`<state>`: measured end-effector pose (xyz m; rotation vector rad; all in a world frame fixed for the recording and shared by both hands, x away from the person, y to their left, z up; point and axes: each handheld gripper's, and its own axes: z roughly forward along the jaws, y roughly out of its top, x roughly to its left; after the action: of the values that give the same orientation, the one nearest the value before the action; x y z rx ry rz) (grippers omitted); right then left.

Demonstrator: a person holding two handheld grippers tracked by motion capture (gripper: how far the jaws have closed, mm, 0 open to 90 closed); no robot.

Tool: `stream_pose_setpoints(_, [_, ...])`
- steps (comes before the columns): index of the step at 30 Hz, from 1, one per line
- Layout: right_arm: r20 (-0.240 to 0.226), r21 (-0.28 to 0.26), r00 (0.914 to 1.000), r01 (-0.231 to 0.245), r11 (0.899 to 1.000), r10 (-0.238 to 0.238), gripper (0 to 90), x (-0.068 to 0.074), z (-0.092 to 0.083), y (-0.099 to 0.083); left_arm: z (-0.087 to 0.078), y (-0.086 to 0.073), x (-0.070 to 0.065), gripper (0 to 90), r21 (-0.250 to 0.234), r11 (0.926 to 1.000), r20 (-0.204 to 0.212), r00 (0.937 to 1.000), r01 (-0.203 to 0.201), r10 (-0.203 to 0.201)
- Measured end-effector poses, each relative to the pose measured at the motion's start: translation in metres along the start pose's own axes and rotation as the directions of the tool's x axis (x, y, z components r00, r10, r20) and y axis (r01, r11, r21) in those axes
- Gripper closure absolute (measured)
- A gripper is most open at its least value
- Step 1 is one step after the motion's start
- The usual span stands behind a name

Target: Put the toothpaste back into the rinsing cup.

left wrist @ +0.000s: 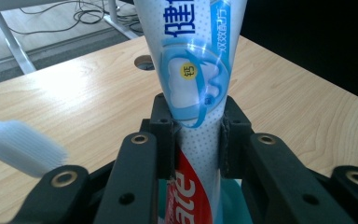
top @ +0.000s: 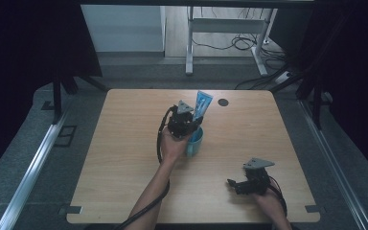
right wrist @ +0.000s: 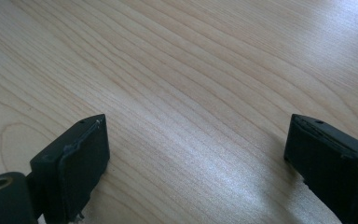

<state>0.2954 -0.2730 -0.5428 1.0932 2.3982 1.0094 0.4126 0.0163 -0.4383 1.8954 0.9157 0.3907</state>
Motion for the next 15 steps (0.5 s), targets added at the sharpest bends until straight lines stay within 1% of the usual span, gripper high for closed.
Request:
stream_pose_setpoints(6, [0.0,0.0,1.0,-0.001,1.0,0.001,6.4,0.0001,0.0,0.0,0.0029,-0.0046,-0.0007,71.8,0.012,0.9999,0.0,1.0,0.0,0.0])
stream_pose_setpoints(15, [0.001,0.0,1.0,0.001,1.0,-0.001,6.4,0.0,0.0,0.0,0.0057,-0.01,-0.001,71.6,0.016,0.9998,-0.001,1.0,0.009,-0.009])
